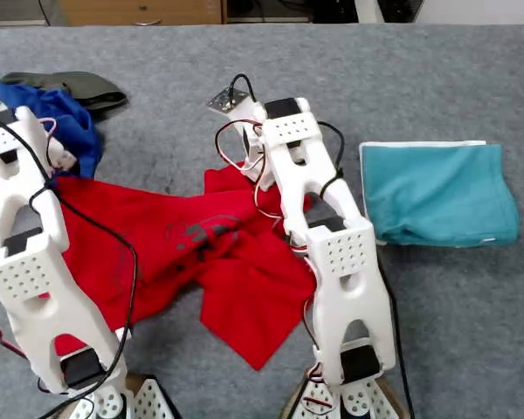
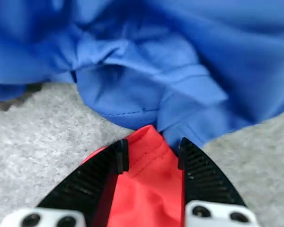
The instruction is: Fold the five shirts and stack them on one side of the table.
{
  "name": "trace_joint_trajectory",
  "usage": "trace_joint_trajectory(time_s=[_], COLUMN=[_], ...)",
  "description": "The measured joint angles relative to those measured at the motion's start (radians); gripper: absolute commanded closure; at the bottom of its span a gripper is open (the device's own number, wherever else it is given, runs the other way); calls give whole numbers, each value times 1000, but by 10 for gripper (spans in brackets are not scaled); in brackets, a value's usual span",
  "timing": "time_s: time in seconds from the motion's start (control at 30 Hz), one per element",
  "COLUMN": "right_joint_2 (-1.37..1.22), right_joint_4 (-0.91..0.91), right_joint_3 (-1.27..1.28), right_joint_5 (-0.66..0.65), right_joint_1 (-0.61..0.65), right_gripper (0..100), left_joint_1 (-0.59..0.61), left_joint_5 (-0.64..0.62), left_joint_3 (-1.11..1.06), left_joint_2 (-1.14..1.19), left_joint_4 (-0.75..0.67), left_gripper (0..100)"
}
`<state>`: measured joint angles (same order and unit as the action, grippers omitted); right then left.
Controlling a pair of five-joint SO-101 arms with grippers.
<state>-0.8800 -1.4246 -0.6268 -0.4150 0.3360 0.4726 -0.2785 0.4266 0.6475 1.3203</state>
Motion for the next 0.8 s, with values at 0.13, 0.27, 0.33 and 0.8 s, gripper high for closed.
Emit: trace_joint_trajectory(time_s=[0.13, 0.27, 0.33, 0.8], right_joint_2=[0, 0, 0, 0], right_joint_4=[0, 0, 0, 0], right_joint_3=[0, 0, 0, 0], right_joint_5=[0, 0, 0, 0], right_joint_1=[0, 0, 0, 0], right_gripper=[990, 990, 990, 990], left_joint_1=[0, 0, 0, -9], left_joint_5=[-5, -11, -12, -14], left_joint_3=[9, 51, 74, 83], left_joint_2=[32, 40, 40, 40], left_joint_4=[-17, -28, -28, 60], left_gripper=[815, 815, 815, 816])
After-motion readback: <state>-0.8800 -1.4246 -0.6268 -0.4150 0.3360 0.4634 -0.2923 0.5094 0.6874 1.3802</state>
